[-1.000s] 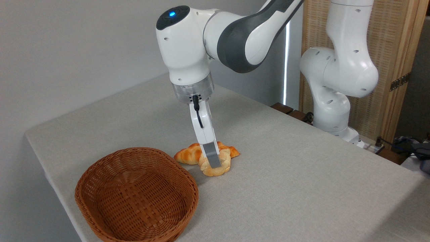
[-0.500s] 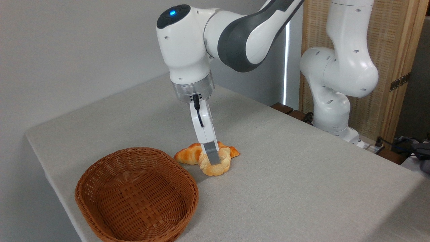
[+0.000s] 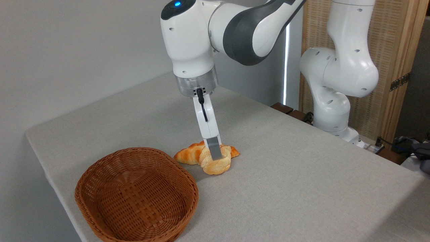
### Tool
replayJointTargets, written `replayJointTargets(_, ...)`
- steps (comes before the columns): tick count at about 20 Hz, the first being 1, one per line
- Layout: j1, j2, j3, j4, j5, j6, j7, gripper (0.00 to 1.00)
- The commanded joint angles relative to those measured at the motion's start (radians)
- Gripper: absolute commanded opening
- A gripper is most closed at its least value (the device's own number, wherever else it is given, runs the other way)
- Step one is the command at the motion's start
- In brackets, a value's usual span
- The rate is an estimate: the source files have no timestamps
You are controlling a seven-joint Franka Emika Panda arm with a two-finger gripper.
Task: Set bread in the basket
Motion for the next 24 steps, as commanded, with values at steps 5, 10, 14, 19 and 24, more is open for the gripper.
replayJointTargets(5,-0.003,-0.026,0.083,0.071,-0.025,-0.075,-0.016,0.30)
replayJointTargets(10,-0.003,-0.021,0.133,0.136,-0.105,-0.067,-0.015,0.30)
replayJointTargets(14,-0.003,0.006,0.147,0.162,-0.160,0.035,-0.027,0.30)
replayJointTargets(19,-0.012,0.029,0.144,0.160,-0.200,0.183,-0.102,0.31)
replayJointTargets(24,-0.014,0.080,0.136,0.159,-0.240,0.304,-0.198,0.85)
